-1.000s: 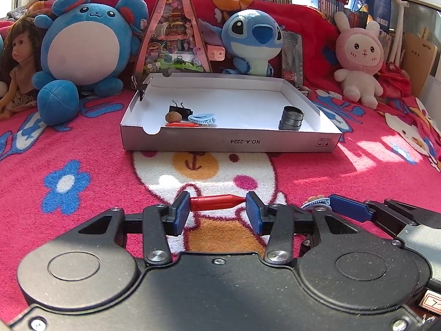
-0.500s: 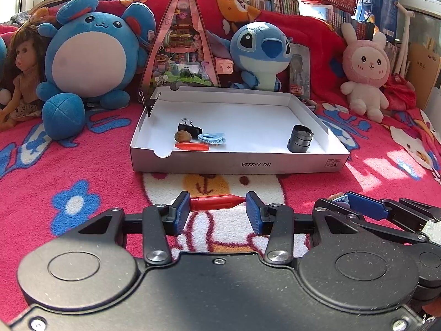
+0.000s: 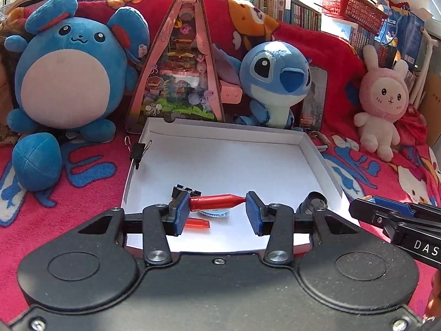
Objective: Organize rigid objects
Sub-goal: 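Lower the red marker into the box and open the left tool while the right tool releases the clip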
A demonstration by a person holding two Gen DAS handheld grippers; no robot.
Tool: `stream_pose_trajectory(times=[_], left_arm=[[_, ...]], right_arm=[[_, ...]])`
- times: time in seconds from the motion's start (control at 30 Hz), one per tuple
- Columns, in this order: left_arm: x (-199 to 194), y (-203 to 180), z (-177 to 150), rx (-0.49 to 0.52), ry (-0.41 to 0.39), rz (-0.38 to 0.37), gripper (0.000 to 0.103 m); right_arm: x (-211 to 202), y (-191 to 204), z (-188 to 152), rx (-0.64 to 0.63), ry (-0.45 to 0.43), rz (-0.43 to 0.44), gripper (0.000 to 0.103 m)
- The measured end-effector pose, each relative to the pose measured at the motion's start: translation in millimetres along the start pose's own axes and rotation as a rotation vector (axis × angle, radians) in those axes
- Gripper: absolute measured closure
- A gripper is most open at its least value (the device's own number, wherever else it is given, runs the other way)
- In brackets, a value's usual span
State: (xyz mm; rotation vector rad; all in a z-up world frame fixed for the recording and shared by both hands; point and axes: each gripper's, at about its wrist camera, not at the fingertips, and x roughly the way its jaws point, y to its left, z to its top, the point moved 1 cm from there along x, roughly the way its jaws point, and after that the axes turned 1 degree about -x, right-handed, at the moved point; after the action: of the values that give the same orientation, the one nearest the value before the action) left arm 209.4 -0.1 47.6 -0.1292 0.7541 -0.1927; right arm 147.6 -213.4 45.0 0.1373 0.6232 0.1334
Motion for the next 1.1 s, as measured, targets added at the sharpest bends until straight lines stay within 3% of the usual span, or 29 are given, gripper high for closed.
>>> stream_pose_trajectory(times=[0.2,0.5,0.77,1.1], left_arm=[[38,2,28,-0.001,0.077,0.037,0.061],[87,11,43,-0.027,0.218,0.067,0.061],[110,14,52,-0.047,0.244,0.1,0.061],[123,10,48,-0.012,0.261,0.145,0.061]], right_arm=[[35,-12,40,0.051,0.111,-0.004,0.059],[92,-12,60,0.056,0.272,-0.038,0.059],[128,-12,60,0.066,0.364,-0.047,0.059],[151,-15,52,0.081,0.408,-0.074,0.059]])
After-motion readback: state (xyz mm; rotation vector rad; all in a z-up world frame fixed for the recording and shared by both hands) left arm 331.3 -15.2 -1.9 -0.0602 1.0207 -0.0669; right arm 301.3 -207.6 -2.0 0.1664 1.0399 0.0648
